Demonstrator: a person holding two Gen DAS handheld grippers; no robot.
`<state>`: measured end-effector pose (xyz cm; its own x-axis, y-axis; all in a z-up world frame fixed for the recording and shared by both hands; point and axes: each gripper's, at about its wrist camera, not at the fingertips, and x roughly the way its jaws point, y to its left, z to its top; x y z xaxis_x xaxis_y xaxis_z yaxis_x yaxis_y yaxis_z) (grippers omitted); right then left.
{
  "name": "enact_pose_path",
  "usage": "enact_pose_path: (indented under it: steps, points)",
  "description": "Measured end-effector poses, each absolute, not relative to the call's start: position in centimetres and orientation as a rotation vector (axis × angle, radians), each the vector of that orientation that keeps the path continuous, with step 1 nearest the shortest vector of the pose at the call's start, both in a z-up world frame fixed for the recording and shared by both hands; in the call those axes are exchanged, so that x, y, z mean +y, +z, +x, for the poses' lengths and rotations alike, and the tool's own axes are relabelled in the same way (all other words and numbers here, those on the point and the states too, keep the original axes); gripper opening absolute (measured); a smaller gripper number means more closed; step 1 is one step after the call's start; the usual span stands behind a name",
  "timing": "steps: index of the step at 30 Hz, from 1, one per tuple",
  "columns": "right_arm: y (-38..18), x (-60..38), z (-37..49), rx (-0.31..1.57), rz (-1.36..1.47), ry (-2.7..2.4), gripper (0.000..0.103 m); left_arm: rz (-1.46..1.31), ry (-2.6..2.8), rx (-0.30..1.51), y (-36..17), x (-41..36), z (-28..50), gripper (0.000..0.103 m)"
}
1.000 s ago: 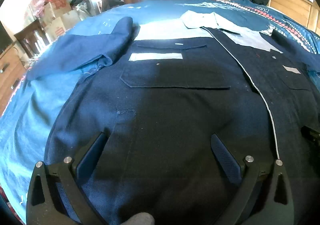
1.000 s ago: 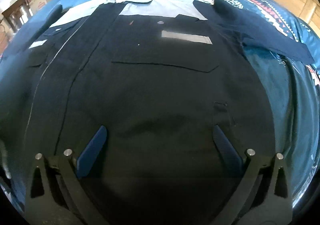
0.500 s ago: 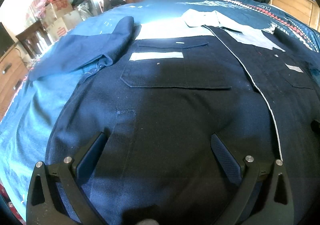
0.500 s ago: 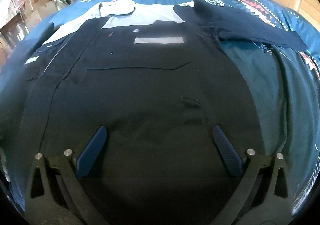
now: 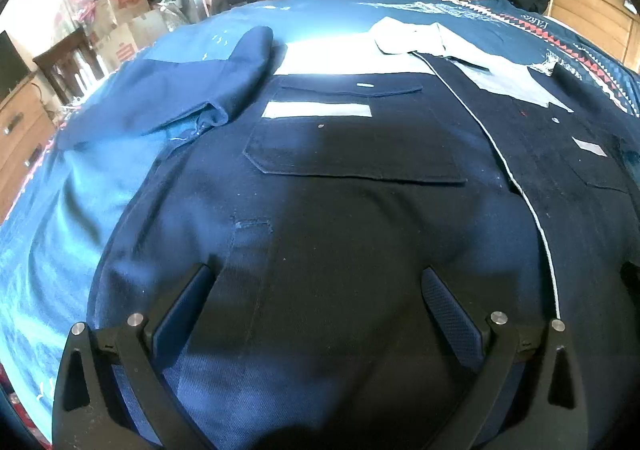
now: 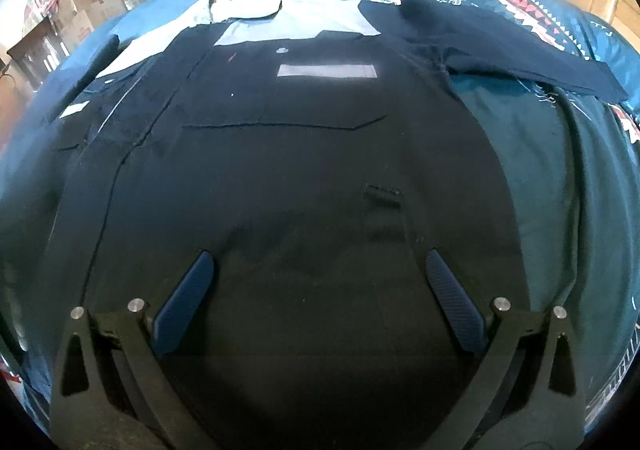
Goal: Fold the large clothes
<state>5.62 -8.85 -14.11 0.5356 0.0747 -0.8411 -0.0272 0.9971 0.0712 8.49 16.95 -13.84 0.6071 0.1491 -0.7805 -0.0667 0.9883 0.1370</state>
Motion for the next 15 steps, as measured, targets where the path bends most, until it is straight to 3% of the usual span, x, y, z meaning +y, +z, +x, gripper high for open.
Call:
enact_pose_path:
  steps: [15]
  points:
    - [-14.15, -8.83, 5.30, 0.951, 0.021, 0.105, 0.103, 0.115, 0.128, 0.904, -13.95, 16.73, 8.67, 0.103]
